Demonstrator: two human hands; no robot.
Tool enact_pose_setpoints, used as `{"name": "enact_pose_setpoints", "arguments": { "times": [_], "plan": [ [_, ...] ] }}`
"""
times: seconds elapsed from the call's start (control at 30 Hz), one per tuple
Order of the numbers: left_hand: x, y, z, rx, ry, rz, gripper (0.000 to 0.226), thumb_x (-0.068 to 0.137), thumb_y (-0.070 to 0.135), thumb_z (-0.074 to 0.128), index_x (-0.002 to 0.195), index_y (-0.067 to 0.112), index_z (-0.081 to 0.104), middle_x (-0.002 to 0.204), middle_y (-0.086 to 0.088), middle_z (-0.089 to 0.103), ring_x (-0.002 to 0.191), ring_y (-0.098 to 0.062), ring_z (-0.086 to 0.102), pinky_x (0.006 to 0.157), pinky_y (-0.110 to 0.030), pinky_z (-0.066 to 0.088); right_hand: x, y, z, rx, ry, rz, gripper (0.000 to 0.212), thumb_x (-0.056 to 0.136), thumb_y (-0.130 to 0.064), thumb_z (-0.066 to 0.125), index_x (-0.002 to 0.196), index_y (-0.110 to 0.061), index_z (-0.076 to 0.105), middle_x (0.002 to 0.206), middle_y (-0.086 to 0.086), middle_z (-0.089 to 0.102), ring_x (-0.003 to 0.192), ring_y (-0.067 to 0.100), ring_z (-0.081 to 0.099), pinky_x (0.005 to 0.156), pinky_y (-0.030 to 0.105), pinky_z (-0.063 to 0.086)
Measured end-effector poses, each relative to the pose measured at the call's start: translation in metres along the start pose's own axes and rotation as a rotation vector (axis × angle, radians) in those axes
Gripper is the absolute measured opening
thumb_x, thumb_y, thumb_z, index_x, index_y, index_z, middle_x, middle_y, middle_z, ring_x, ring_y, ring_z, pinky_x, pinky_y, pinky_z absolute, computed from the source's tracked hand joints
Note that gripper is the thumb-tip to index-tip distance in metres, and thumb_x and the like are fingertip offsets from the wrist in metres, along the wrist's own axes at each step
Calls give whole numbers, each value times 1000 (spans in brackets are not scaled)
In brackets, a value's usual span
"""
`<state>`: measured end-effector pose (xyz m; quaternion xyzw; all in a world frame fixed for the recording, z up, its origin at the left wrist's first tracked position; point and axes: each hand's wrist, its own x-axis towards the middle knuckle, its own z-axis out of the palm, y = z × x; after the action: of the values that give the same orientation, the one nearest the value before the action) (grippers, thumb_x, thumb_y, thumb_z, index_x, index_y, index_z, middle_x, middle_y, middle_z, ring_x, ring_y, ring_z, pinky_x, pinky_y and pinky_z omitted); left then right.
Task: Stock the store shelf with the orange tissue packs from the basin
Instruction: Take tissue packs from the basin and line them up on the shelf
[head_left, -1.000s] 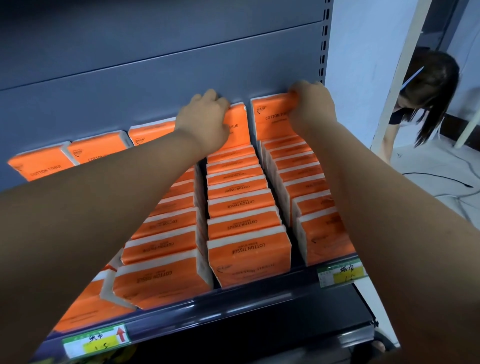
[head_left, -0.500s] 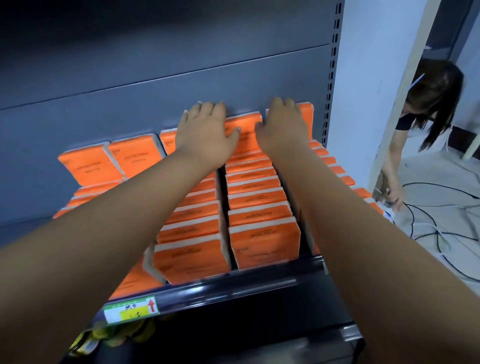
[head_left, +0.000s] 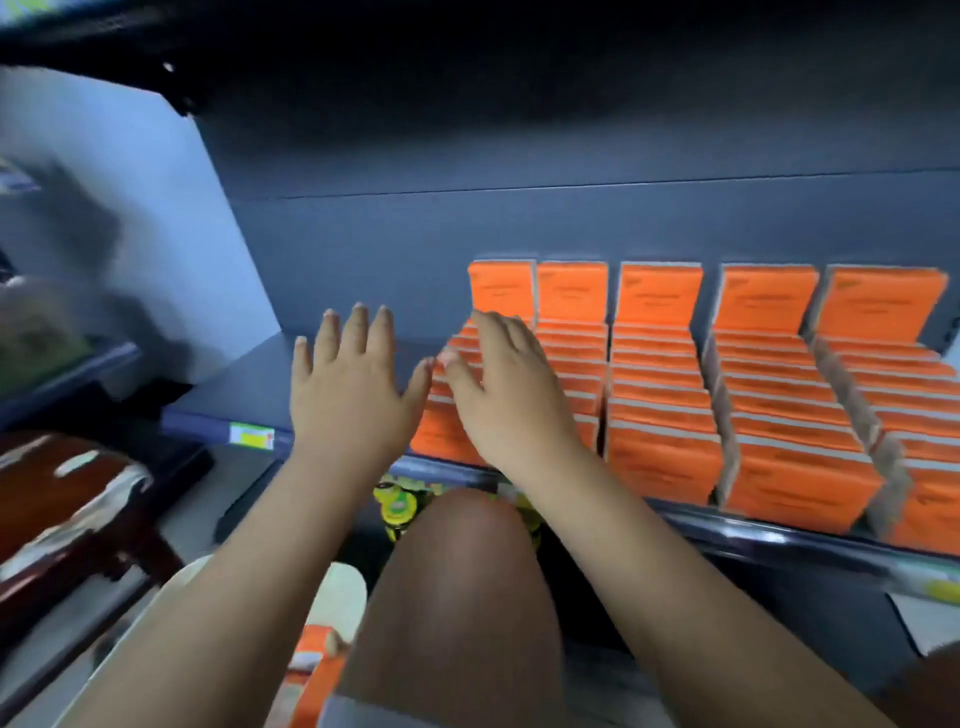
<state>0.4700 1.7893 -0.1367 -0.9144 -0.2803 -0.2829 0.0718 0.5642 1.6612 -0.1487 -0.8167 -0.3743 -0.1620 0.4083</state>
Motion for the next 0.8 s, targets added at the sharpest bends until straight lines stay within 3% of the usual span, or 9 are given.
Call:
{"name": "enact_pose_setpoints", "arguments": {
  "times": [0.27,0.4,0.57,0.7,0.8],
  "plan": [
    [-118,-152,-21,48,-61,-392,79,91,66,36,151,16,49,155,-12,50,147,-38,40,115,-58,33,-71,-132,125,104,-257,-217,56,101,-43,48,147,-11,47,152,13,49,146,34,37,118,45,33],
    [-169,-203,-11,52,-180,-550,76,95,68,39,156,23,38,161,-5,42,152,-30,32,120,-54,27,-108,-150,177,65,-469,-277,58,104,-45,44,152,-12,41,159,12,42,152,30,28,121,43,27],
    [-225,-232,30,26,-386,-741,75,100,68,33,163,28,21,168,-1,28,157,-27,21,125,-52,21,-127,-134,227,93,-761,-198,54,105,-42,44,151,-13,41,155,10,44,146,28,34,116,41,31],
    [-253,-235,68,-10,-521,-810,75,100,67,28,161,23,24,164,-7,35,151,-32,31,123,-55,25,-134,-119,263,22,-931,-100,42,103,-44,43,134,-17,52,139,10,55,130,33,50,99,45,45],
    [-271,-237,97,-64,-632,-846,73,100,65,31,159,22,28,163,-7,38,151,-32,31,124,-53,24,-143,-108,293,-48,-1034,-24,39,103,-44,41,124,-14,55,129,12,57,122,34,54,97,47,48]
  ]
}}
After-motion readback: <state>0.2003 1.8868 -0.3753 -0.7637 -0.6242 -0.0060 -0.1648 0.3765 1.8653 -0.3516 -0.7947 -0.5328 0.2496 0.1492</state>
